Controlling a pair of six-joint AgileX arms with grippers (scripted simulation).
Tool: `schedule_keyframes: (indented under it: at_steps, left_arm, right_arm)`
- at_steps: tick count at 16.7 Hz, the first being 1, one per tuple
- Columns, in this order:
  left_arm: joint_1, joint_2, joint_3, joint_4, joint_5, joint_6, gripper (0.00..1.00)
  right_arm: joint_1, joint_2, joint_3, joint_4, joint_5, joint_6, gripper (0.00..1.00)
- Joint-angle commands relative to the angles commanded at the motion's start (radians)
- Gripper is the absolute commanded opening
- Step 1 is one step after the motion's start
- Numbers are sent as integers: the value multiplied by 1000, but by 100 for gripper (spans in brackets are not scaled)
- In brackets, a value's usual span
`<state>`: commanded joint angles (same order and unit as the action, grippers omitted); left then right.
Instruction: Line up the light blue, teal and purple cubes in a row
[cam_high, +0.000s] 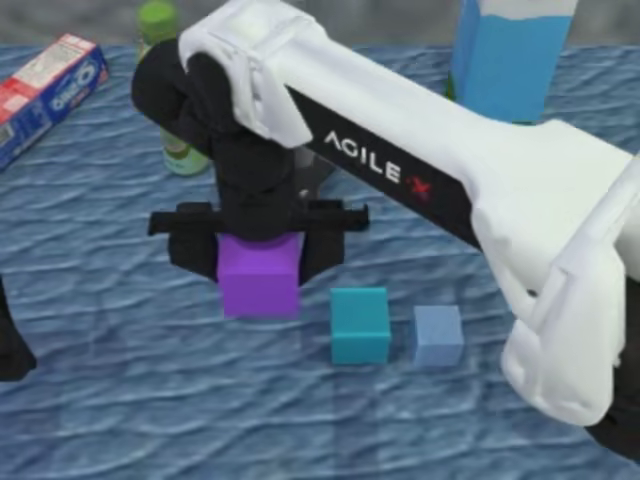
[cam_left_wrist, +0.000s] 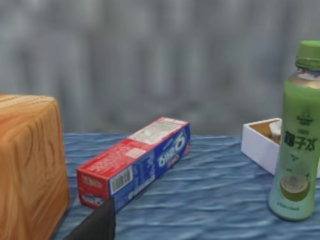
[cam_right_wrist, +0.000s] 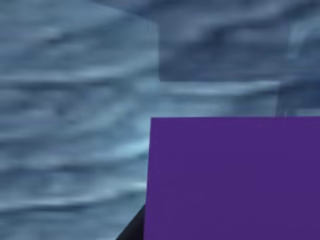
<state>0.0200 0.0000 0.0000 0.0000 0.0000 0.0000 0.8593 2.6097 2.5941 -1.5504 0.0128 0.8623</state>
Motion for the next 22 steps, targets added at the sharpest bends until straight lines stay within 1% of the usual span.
schedule_keyframes:
  at_steps: [2,9,11,17,22]
  left_arm:
    - [0,0,0,0,0,0,100]
    - [0,0,0,0,0,0,100]
    - [0,0,0,0,0,0,100]
    - [0,0,0,0,0,0,100]
    - [0,0,0,0,0,0,100]
  right_arm:
    - [33,21,39,-18,3,38,0]
    - [34,16,24,-1,1,41,0]
    - [33,7,-34,53,0,42,0]
    - [37,-20,-296,273,2,44,0]
    - [39,-23,-323,300,2,45,0]
